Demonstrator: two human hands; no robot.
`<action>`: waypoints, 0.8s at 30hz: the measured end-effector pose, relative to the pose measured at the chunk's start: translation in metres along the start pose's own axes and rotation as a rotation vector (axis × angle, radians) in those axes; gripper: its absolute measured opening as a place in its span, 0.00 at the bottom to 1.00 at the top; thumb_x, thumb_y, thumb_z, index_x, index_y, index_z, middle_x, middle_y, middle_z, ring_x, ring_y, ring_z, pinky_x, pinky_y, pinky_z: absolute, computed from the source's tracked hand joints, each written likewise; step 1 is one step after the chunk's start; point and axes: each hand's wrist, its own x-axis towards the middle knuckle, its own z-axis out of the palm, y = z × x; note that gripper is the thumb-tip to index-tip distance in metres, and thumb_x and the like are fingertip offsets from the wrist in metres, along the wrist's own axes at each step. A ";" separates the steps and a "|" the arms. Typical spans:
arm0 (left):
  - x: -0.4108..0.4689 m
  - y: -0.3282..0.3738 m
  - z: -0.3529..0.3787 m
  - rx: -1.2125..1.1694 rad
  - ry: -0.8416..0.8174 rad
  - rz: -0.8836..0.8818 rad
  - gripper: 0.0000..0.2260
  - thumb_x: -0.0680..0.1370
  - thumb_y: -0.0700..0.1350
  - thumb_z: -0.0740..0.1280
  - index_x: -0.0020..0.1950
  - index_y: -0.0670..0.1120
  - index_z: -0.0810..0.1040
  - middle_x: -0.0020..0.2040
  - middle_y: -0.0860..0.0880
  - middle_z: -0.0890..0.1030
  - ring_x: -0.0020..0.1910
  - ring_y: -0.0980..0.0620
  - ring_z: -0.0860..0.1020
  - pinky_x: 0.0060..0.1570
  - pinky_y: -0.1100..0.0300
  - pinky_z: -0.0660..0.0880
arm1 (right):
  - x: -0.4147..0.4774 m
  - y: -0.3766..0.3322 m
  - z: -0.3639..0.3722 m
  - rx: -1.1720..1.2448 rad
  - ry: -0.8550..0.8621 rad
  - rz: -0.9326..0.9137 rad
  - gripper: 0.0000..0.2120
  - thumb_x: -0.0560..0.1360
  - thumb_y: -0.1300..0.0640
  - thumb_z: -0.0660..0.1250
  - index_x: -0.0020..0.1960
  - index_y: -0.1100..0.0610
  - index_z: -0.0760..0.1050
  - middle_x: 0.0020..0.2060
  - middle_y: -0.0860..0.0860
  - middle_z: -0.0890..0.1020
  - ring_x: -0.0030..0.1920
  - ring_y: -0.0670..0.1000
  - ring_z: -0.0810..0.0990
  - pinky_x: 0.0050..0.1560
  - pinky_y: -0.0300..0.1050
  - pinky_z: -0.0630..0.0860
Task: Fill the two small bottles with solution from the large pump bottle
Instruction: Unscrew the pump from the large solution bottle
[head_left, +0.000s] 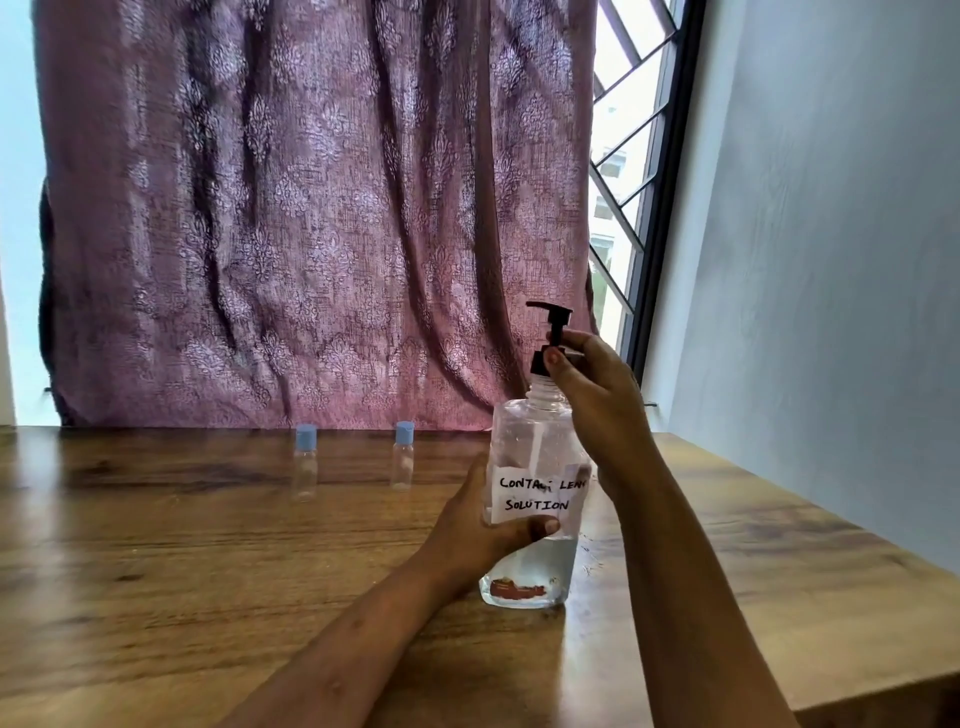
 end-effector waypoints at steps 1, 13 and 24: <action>0.000 0.000 0.000 0.008 0.004 -0.001 0.29 0.66 0.50 0.76 0.62 0.58 0.65 0.54 0.55 0.81 0.51 0.61 0.81 0.45 0.68 0.77 | 0.000 -0.001 -0.001 0.050 -0.031 0.021 0.10 0.79 0.58 0.62 0.58 0.48 0.73 0.43 0.39 0.81 0.48 0.41 0.80 0.58 0.45 0.75; -0.005 0.005 0.000 0.048 0.018 0.002 0.30 0.66 0.53 0.74 0.61 0.54 0.62 0.54 0.57 0.79 0.49 0.66 0.80 0.43 0.70 0.76 | -0.001 0.000 0.000 -0.132 -0.045 -0.074 0.09 0.72 0.53 0.70 0.52 0.51 0.79 0.42 0.40 0.81 0.46 0.42 0.80 0.51 0.43 0.77; -0.002 -0.006 -0.001 0.168 0.087 0.072 0.31 0.66 0.63 0.72 0.64 0.56 0.66 0.54 0.58 0.81 0.52 0.63 0.80 0.49 0.65 0.77 | 0.029 -0.047 -0.023 0.132 0.030 -0.112 0.13 0.75 0.63 0.66 0.59 0.56 0.77 0.50 0.51 0.82 0.54 0.50 0.79 0.63 0.46 0.73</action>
